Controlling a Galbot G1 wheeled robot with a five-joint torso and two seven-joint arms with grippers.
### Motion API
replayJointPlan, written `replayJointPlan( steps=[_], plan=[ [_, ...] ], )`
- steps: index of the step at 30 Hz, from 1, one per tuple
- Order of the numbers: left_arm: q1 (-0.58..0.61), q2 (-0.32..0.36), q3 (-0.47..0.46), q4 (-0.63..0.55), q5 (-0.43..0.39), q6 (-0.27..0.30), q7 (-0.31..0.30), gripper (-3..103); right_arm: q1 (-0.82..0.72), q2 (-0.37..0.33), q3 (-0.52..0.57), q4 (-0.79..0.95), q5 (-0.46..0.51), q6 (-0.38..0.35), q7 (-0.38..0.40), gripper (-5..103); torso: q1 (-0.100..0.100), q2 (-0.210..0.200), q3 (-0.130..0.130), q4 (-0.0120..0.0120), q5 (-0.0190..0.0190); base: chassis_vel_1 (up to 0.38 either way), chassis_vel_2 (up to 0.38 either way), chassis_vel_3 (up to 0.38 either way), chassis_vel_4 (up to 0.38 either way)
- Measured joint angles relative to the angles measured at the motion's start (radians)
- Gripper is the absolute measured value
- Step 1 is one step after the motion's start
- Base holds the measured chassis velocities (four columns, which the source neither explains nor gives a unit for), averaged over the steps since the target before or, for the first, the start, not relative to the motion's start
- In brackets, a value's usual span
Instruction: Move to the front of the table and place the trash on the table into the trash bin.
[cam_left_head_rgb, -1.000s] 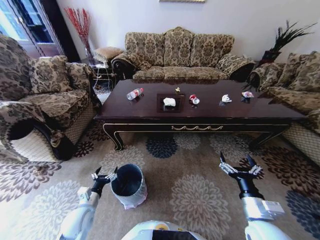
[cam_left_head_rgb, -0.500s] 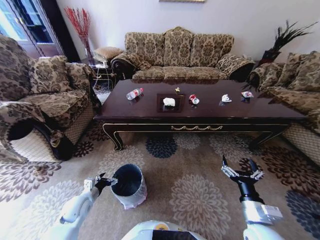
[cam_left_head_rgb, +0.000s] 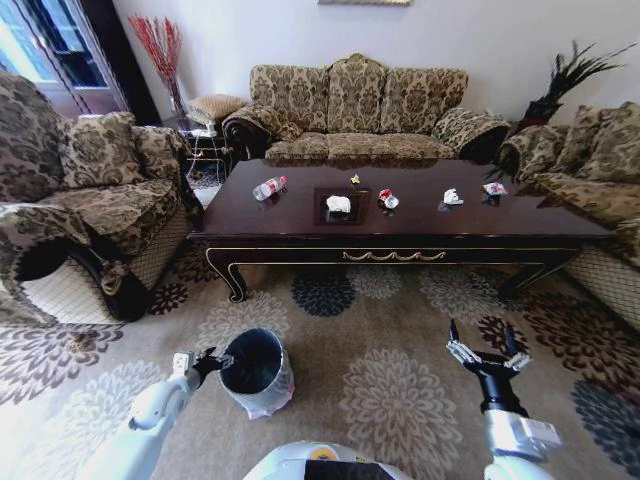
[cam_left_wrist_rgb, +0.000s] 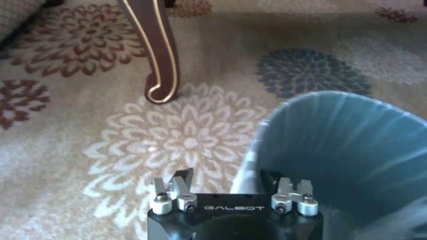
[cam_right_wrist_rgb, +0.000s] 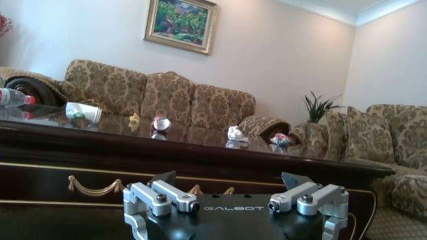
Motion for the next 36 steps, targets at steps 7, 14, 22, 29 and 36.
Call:
replayJointPlan(
  steps=[7,14,22,29,36],
  plan=[
    [0.029,-0.009,0.001,-0.05,0.033,0.042,0.0,51,-0.004,-0.012,0.014,-0.009,0.02,0.016,0.0,100,0.0,0.0,0.0,0.0001,-0.0007,0.0,0.0,0.0,0.0],
    [0.042,-0.013,0.001,-0.075,0.058,0.055,0.001,35,-0.007,-0.027,0.018,-0.022,0.033,0.021,0.0,100,0.0,0.0,0.0,0.0003,-0.0017,0.0,0.0,0.0,0.0],
    [0.045,-0.015,0.0,-0.101,0.059,0.056,-0.006,12,-0.007,-0.034,0.024,-0.03,0.042,0.023,-0.001,100,0.0,0.0,0.0,0.0001,-0.0012,0.0,0.0,0.0,0.0],
    [0.045,-0.02,-0.001,-0.104,0.059,0.024,-0.02,3,-0.008,-0.028,0.028,-0.033,0.047,0.031,-0.001,100,0.0,0.0,0.0,0.0002,-0.0012,0.0,0.0,0.0,0.0],
    [0.048,-0.031,-0.012,-0.112,0.057,-0.026,-0.028,3,-0.012,-0.025,0.038,-0.032,0.055,0.035,-0.002,100,0.0,0.0,0.0,0.0001,-0.0013,0.0,0.0,0.0,0.0]
  ],
)
